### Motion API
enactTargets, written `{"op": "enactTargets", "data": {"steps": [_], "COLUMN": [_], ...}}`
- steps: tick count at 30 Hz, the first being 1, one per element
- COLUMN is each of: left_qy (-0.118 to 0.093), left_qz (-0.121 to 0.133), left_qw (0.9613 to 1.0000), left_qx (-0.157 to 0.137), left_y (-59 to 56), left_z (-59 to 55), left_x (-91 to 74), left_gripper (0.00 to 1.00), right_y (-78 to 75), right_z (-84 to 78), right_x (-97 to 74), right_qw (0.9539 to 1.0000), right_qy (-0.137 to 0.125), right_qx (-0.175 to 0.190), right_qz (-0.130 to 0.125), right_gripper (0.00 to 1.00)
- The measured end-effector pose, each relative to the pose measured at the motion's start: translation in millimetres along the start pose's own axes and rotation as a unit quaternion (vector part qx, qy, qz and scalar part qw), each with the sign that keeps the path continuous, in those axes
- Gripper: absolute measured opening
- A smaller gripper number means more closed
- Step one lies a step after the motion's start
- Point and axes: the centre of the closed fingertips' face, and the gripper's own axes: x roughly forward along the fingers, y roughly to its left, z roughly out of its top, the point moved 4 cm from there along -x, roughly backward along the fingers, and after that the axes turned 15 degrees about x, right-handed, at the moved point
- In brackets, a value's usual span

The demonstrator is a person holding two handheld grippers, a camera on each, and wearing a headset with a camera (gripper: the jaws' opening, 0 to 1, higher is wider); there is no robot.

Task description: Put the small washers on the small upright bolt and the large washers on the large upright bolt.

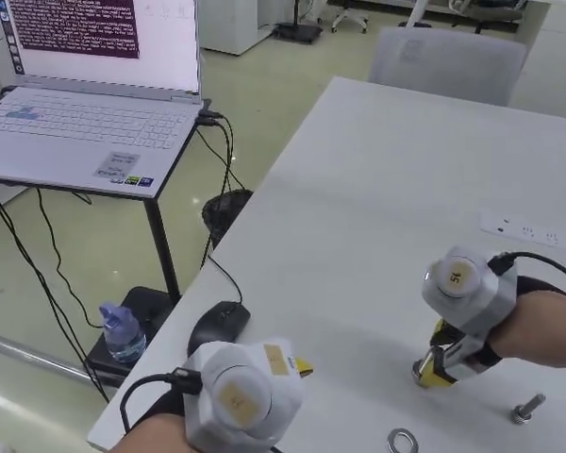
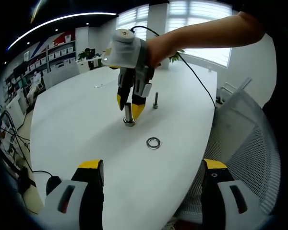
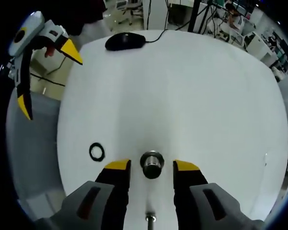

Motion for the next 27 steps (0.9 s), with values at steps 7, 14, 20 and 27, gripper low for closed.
{"op": "enactTargets", "data": {"steps": [7, 14, 20, 27], "left_qy": [0.001, -0.001, -0.001, -0.004], "left_qz": [0.003, 0.006, 0.009, 0.009], "left_qw": [1.0, 1.0, 1.0, 1.0], "left_qx": [0.001, 0.003, 0.003, 0.003], "left_y": [1.0, -0.6, -3.2, -8.0], "left_z": [-0.4, -0.7, -2.1, -2.7], "left_x": [-2.9, -5.4, -8.9, -10.1], "left_gripper": [0.83, 0.83, 0.82, 0.82], "right_y": [6.5, 16.1, 32.0, 54.8], "right_z": [7.8, 14.1, 11.6, 4.3], "right_x": [-11.1, -16.8, -19.8, -23.7], "right_qw": [0.9996, 0.999, 0.9985, 0.998], "right_qy": [-0.019, -0.032, -0.026, -0.023], "right_qx": [-0.023, -0.031, -0.048, -0.057], "right_qz": [0.006, 0.009, 0.007, 0.016], "right_gripper": [0.36, 0.36, 0.36, 0.36]}}
